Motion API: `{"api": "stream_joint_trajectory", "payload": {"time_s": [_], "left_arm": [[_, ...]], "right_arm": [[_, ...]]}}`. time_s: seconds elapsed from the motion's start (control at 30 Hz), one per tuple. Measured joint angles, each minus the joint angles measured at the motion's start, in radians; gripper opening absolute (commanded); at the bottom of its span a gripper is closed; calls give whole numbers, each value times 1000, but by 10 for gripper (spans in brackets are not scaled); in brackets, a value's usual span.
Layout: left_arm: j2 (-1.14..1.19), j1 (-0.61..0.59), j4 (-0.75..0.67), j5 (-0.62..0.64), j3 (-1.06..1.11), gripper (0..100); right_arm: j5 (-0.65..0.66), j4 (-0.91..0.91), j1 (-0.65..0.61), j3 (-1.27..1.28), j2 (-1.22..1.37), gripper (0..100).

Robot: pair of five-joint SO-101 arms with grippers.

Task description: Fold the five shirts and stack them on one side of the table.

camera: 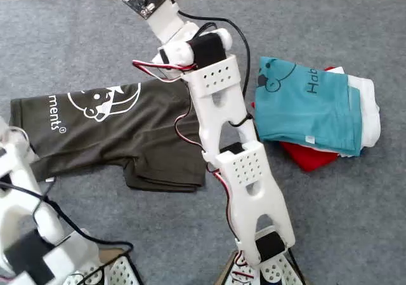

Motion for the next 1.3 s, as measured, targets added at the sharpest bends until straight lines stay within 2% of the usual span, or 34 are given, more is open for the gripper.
{"api": "stream_joint_trajectory", "payload": {"time_s": [0.13, 0.23, 0.27, 0.33, 0.4, 0.53, 0.87, 1.1, 1.3], "left_arm": [[244, 25, 2, 23, -224, 29], [460, 23, 54, 28, -420, 28], [522, 23, 78, 31, -482, 28], [611, 26, 117, 31, -594, 28], [655, 35, 130, 57, -680, 28], [689, 71, 140, 83, -783, 28], [704, 124, 141, 86, -895, 28], [890, 124, 141, 84, -988, 28], [1025, 123, 267, 75, -1217, 28]], "right_arm": [[-3, 2, 2, 222, -40, 204], [-72, -9, 2, 347, -51, 36], [-101, -23, 9, 365, -51, 8], [-160, -57, 35, 376, -51, 43], [-213, -77, 64, 376, -51, 13], [-261, -89, 94, 379, -46, 17], [-269, -158, 103, 379, 129, 17], [-269, -238, 157, 379, 238, 17], [-269, -262, 181, 379, 249, 18]]}}
